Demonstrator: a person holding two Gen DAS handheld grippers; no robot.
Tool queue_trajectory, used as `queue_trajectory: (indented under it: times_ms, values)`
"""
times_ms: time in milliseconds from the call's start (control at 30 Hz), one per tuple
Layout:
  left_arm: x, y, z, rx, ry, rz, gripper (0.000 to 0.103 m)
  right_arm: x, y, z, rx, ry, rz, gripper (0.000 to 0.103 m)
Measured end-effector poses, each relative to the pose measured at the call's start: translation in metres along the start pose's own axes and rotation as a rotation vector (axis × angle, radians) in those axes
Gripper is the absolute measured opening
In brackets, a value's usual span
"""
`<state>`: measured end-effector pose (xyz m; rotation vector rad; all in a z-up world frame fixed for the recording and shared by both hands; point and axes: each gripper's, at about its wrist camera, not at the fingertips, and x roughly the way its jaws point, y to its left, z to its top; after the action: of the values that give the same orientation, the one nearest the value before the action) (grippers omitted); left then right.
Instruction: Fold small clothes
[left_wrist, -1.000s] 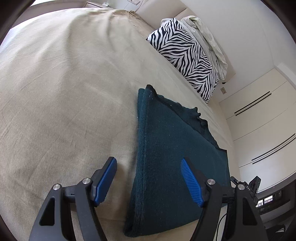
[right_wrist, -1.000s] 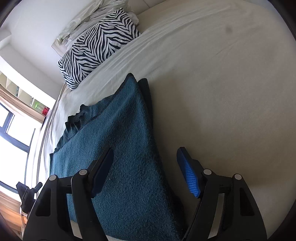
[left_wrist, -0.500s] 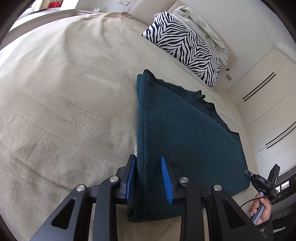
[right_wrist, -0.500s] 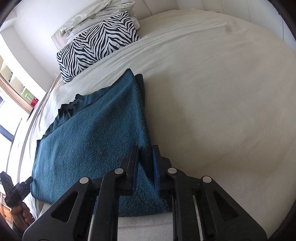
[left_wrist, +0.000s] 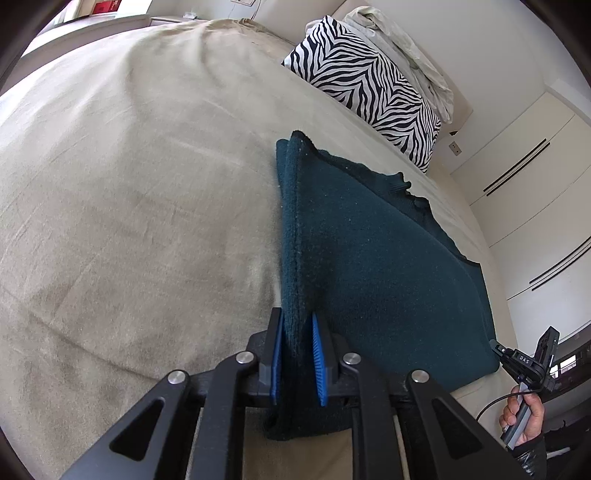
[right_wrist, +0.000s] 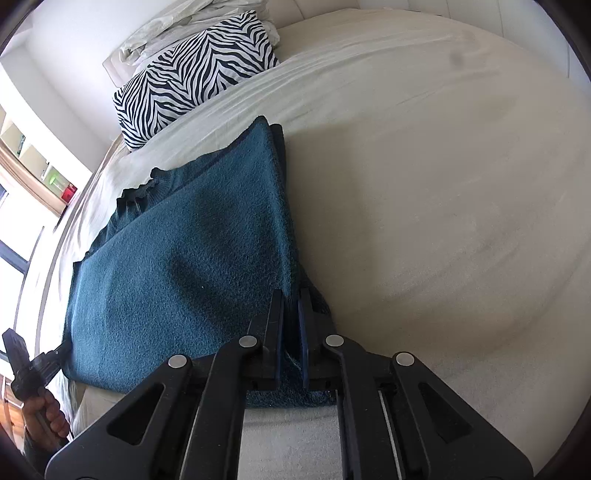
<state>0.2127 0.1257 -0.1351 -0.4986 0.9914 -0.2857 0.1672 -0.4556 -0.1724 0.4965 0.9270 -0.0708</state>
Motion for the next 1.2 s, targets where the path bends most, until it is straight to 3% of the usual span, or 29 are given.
queue_trajectory:
  times_ms: [33,67,100,167,333,433,533,600,733,833,900,1000,1067,1100,1133,1200]
  values:
    - [-0.003,0.001,0.001,-0.011,-0.01,-0.008,0.031,-0.005,-0.002,0.004,0.007,-0.021,0.01,0.013]
    - [-0.007,0.002,0.003,-0.02,-0.027,-0.014,0.048,-0.01,-0.004,0.008,0.021,-0.048,0.023,0.022]
    - [-0.009,0.003,0.006,-0.026,-0.041,-0.019,0.056,-0.013,-0.007,0.012,0.038,-0.062,0.043,0.036]
    - [-0.01,0.003,0.011,-0.031,-0.041,-0.022,0.056,-0.016,-0.013,0.02,0.08,-0.07,0.079,0.054]
    - [0.01,0.0,0.019,-0.045,0.017,-0.052,0.057,0.003,-0.016,0.03,0.102,-0.014,0.138,0.054]
    - [0.014,-0.002,0.022,-0.059,0.023,-0.069,0.065,0.022,-0.021,0.023,0.157,0.022,0.184,0.054]
    - [0.014,-0.01,0.021,-0.025,0.02,-0.027,0.063,0.026,-0.025,0.015,0.191,-0.007,0.198,0.051]
    - [0.003,-0.018,0.02,-0.005,-0.018,0.039,0.057,0.022,-0.025,0.012,0.202,-0.011,0.194,0.051]
    - [-0.024,-0.058,0.019,0.134,-0.158,0.097,0.057,-0.008,-0.015,0.008,0.177,-0.107,0.114,0.053]
    - [-0.009,-0.1,0.025,0.266,-0.148,0.085,0.057,-0.027,0.005,0.011,0.171,-0.167,0.217,0.054]
    - [0.019,-0.123,0.03,0.323,-0.11,0.116,0.058,-0.019,0.032,0.014,0.154,-0.128,0.342,0.054]
    - [0.064,-0.141,0.028,0.396,-0.077,0.26,0.058,0.017,0.084,0.008,0.135,0.021,0.522,0.054]
    - [0.089,-0.131,0.019,0.359,0.002,0.274,0.059,0.045,0.118,-0.007,0.122,0.12,0.624,0.054]
    - [0.087,-0.126,0.011,0.35,-0.043,0.267,0.061,0.059,0.132,-0.016,0.121,0.167,0.665,0.054]
    - [0.087,-0.127,0.004,0.381,-0.069,0.277,0.062,0.073,0.144,-0.026,0.107,0.207,0.676,0.054]
    - [0.087,-0.13,-0.004,0.438,-0.09,0.304,0.063,0.092,0.16,-0.044,0.028,0.232,0.598,0.049]
